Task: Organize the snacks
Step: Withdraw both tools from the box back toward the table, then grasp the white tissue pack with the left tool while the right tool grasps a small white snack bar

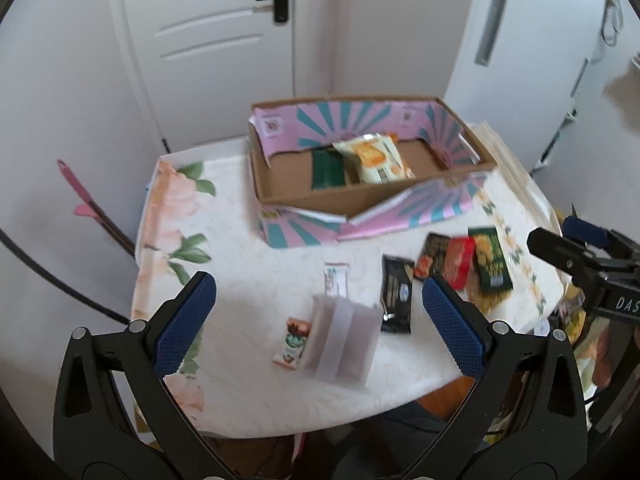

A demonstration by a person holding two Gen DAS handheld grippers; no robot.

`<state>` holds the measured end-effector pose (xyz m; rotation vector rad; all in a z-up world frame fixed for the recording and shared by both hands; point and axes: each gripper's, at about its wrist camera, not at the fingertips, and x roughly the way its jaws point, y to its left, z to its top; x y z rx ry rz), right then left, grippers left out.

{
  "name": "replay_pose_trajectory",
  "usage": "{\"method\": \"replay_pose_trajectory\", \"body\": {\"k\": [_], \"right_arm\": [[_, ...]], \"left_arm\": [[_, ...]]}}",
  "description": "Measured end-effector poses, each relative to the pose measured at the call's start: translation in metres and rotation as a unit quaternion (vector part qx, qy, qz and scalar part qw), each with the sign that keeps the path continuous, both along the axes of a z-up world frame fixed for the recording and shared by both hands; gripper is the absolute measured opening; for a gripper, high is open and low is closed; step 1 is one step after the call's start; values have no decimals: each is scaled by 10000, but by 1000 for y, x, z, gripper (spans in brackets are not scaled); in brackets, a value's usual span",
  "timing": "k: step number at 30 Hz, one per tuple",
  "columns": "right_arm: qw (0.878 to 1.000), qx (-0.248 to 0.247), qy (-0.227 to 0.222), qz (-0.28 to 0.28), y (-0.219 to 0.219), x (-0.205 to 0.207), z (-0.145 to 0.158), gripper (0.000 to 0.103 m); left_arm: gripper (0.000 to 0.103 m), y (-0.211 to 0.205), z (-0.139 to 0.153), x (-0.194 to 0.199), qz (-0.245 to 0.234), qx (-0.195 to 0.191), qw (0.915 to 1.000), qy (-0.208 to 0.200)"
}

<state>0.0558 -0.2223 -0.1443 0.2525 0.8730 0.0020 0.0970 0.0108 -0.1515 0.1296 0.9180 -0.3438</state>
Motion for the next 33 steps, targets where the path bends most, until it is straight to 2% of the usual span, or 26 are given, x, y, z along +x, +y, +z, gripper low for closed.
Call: {"method": "replay_pose_trajectory", "body": {"k": [5,9,15,19,25,28,33], "right_arm": [[9996,-194,101,-191,2,-17,-14,102],[9993,-358,63,-119,10,-23,-28,102],[9992,-376,118,63,21,-21,-60,102],[9986,-463,175,209,31,-22,-82,102],[9976,-493,317,367,39,-19,-106,101],[9966,-586,261,513,42,-16,-108,97],[9892,-937,208,1106,45,-7,-112,77]], "left_arm": [[102,-6,-36,-10,-248,136,9992,297],[102,-14,-68,-13,-377,299,9981,394],[93,-25,-111,-9,-472,555,9961,499],[84,-27,-128,-6,-486,618,9951,606],[80,-29,-139,-4,-544,662,9941,660],[78,-32,-142,-3,-596,695,9935,677],[70,-35,-143,-2,-701,724,9927,657]]}}
